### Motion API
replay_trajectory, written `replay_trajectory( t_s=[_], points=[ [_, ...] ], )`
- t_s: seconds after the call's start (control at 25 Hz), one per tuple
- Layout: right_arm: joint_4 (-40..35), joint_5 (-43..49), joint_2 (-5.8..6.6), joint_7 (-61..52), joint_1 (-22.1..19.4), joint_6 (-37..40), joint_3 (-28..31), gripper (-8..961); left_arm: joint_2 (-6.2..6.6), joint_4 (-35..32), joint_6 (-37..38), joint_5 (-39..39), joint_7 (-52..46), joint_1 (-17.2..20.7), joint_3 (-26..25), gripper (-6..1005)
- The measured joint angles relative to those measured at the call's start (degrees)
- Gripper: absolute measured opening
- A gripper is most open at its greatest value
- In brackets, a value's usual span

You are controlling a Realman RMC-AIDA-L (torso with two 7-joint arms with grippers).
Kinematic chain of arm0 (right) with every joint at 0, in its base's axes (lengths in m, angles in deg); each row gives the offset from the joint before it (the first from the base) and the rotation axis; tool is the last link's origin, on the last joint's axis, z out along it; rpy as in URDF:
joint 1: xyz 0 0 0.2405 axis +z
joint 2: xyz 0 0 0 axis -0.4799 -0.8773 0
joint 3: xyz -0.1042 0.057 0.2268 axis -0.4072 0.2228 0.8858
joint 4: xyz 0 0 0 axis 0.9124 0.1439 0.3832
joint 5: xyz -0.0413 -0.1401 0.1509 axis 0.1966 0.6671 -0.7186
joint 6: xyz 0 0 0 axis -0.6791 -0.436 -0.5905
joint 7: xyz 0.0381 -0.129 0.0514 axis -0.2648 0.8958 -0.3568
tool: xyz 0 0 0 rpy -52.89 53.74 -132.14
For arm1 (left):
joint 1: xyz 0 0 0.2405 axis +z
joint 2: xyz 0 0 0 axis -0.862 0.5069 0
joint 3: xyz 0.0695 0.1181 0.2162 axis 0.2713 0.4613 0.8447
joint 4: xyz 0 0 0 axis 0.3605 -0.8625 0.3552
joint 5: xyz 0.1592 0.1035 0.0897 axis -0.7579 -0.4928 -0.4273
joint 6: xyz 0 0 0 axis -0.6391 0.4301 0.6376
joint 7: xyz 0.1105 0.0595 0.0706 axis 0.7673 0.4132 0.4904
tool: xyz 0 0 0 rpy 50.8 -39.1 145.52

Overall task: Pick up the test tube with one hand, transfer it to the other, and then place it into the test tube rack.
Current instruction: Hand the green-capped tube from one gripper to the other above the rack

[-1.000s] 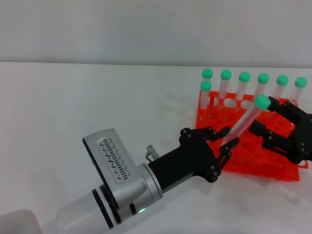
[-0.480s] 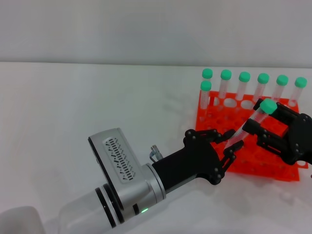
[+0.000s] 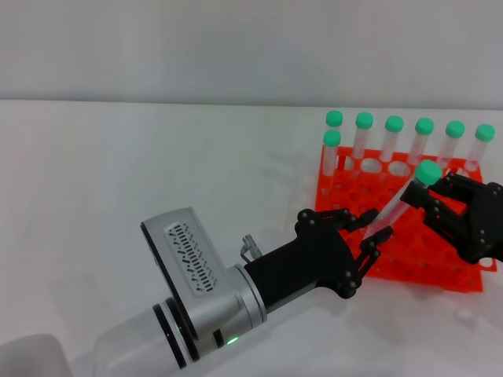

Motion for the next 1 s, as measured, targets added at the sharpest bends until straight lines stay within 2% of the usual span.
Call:
replay_trajectory(
  t_s=[0.12,0.36,1.0],
  points=[
    [0.1,-0.5,0.05,0.2,-0.3,0.0,0.0,298,0.00,0.0,0.1,0.0,0.1,0.1,0.0,208],
    [0.1,-0.6,0.07,0.3,-0.2,0.1,-0.4,206,0.00,0.0,-0.1,0.0,0.1,0.1,0.0,209],
    [0.1,-0.5,0.06,0.3,0.2,0.1,-0.2,204,0.01,0.0,-0.6,0.5,0.3,0.1,0.0,212]
  ],
)
